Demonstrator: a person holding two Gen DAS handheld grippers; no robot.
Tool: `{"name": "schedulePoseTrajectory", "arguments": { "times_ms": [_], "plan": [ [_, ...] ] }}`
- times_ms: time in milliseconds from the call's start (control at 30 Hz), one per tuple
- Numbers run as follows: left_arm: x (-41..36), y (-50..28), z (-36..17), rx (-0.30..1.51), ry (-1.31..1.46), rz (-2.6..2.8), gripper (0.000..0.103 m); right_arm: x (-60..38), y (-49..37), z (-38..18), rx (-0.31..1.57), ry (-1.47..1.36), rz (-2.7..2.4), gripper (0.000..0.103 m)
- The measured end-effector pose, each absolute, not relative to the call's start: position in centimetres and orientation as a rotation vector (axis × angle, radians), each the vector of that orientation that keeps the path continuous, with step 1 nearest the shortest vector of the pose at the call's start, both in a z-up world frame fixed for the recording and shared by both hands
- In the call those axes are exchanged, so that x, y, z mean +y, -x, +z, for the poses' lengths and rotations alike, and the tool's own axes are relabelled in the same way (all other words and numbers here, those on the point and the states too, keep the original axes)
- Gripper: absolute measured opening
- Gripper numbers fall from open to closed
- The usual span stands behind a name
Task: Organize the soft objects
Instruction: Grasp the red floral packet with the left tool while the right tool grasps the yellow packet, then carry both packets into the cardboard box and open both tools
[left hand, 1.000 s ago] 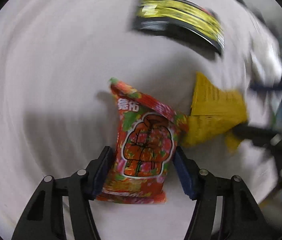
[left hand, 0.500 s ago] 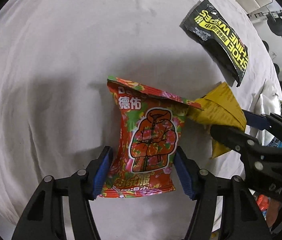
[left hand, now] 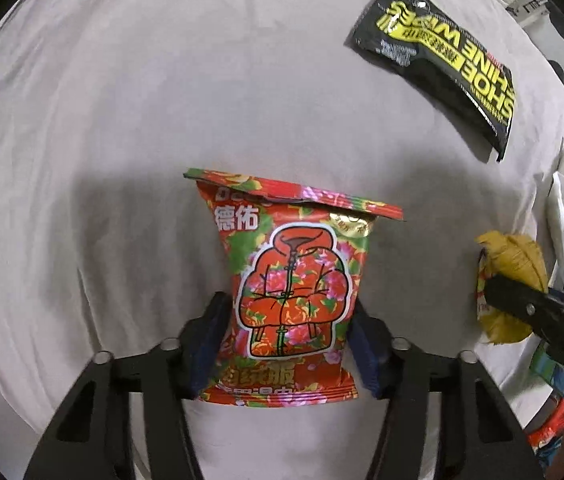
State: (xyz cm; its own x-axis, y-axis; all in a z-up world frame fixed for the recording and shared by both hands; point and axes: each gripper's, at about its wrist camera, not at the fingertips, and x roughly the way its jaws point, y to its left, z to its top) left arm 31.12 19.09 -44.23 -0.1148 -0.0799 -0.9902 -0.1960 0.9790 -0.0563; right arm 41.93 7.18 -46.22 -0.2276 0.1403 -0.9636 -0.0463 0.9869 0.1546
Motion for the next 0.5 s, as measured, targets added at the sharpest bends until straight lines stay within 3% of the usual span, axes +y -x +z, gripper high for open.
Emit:
{"name": "schedulePoseTrajectory", "arguments": {
  "times_ms": [100,267,333,367,500],
  "plan": [
    [19.5,-31.2,-43.9,1.689,0.248,0.096,0.045,6.2,-42.1,-45.9,1.804,-0.164,0.201,0.062],
    [19.6,-31.4,-43.0,1.678,0.266,0.086,0.043,4.9,-42.9,-44.4,1.767,-0.168,0.228,0.062],
    [19.5,-31.5,-42.4,1.671,0.271,0.075,0.043,4.7,-43.2,-45.2,1.779,-0.188,0.237,0.057],
    [19.2,-31.7,-42.2,1.667,0.270,0.070,0.043,4.0,-43.6,-45.5,1.789,-0.193,0.239,0.048],
    [18.1,-32.0,-41.5,1.645,0.265,0.056,0.043,3.8,-41.8,-46.5,1.796,-0.176,0.234,0.045]
  ]
}}
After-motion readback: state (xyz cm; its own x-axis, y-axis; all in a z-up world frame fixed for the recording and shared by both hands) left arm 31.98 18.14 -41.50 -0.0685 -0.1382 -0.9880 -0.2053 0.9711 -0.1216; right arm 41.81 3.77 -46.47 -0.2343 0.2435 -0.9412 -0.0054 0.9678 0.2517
